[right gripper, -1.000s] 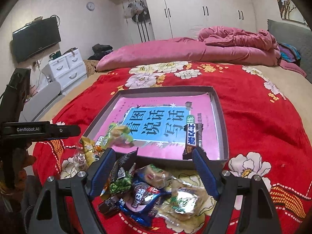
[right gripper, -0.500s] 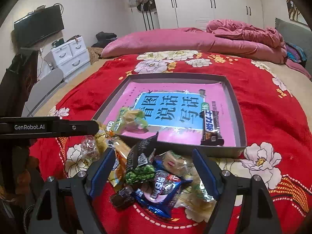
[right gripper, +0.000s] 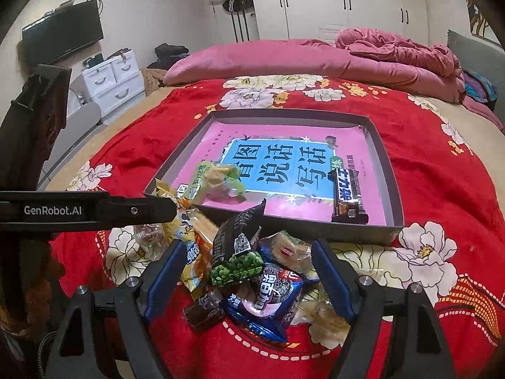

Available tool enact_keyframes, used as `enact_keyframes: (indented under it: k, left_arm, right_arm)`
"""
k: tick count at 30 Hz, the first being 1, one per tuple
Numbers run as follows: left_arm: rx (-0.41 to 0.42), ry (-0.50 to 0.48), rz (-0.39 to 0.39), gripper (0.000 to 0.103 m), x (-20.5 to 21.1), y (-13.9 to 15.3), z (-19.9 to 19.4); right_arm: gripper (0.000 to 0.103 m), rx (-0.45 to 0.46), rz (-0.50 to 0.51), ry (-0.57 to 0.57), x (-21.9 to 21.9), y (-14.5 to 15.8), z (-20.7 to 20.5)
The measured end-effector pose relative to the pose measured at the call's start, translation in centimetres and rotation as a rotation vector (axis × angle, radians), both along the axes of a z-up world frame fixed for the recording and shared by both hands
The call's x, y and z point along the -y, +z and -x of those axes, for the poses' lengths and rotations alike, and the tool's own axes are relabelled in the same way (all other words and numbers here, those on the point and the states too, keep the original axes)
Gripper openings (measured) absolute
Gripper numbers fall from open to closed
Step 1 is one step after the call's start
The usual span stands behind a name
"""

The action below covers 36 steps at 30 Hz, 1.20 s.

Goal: Organize snacks
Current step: 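Grasp the black pea snack bag with the right gripper while the left grasps the golden wrapper bag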

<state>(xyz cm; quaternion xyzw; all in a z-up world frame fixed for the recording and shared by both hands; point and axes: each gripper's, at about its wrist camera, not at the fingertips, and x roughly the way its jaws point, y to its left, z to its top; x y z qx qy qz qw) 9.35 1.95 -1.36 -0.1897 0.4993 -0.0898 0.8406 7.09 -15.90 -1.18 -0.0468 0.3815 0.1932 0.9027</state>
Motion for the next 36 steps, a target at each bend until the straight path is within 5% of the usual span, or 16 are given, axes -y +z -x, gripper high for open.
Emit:
enact_keyframes:
  k: [9, 20, 36]
  left_arm:
    - [0.014, -0.011, 0.046, 0.059, 0.1, -1.0, -0.7]
    - [0.024, -0.017, 0.101, 0.045, -0.5, -1.6, -1.1]
    - [-0.019, -0.022, 0.15, 0.027, -0.5, -2.3, -1.9]
  right_arm:
    - [0.079, -0.012, 0.009, -0.005, -0.6, -0.5, -0.5]
    - [0.048, -0.037, 0.049, 0.012, -1.8, -1.4, -1.2]
    - [0.03, -0.042, 0.075, 0.031, -2.9, -1.9, -1.8]
